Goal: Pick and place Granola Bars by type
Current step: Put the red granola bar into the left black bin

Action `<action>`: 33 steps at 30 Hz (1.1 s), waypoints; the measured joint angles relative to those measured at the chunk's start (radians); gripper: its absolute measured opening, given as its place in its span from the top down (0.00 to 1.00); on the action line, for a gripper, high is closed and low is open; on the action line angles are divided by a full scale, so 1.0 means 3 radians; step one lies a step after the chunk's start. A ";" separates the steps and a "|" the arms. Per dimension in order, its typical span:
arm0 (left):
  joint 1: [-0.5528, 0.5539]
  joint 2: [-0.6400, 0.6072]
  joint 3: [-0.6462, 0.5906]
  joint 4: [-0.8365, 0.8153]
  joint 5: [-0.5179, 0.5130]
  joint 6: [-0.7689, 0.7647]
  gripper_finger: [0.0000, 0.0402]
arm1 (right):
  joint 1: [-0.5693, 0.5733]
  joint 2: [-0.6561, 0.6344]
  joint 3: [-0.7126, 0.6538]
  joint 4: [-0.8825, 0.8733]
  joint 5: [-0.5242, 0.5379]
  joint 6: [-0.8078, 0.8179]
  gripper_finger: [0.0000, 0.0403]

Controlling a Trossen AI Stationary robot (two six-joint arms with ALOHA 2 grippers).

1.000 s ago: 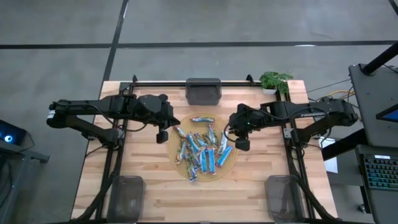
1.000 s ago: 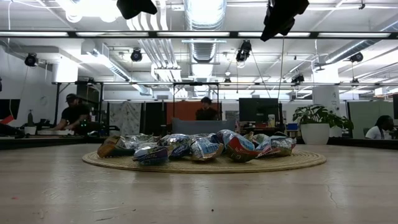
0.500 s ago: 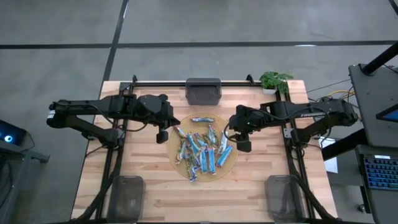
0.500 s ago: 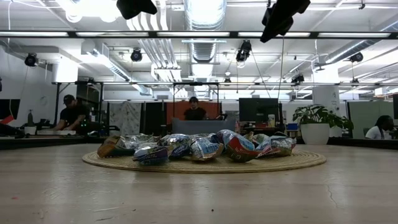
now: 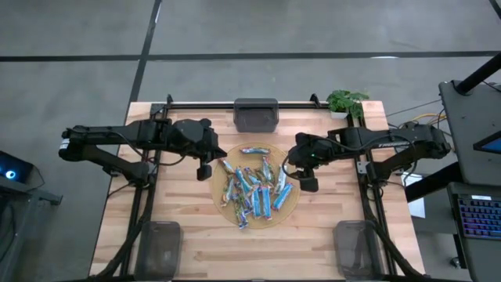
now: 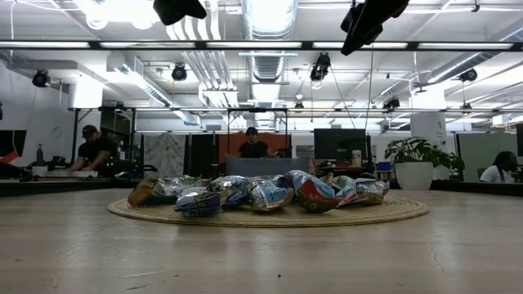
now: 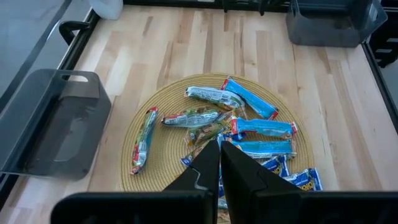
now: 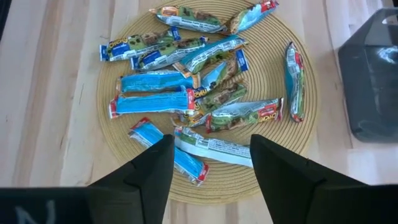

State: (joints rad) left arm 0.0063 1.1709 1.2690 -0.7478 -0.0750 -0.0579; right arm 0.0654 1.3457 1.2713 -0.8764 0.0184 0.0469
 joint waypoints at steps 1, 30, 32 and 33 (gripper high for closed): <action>0.0000 0.0000 0.0000 0.0001 0.0000 0.0001 1.00 | 0.0000 0.0000 0.0000 0.0000 0.0000 -0.0025 0.50; 0.0000 0.0000 -0.0045 -0.0003 0.0001 -0.0099 1.00 | 0.0324 0.0984 -0.0163 0.0007 -0.0268 -0.1147 0.27; 0.0000 0.0000 -0.0050 -0.0006 0.0001 -0.0109 1.00 | 0.0355 0.1063 -0.0163 0.0008 -0.0266 -0.1276 0.27; 0.0000 0.0000 -0.0048 -0.0004 0.0000 -0.0111 1.00 | 0.0360 0.1096 -0.0163 0.0008 -0.0264 -0.1314 0.27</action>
State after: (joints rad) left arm 0.0063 1.1709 1.2545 -0.7490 -0.0750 -0.0911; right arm 0.1734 1.6744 1.2224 -0.8742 -0.0608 -0.3474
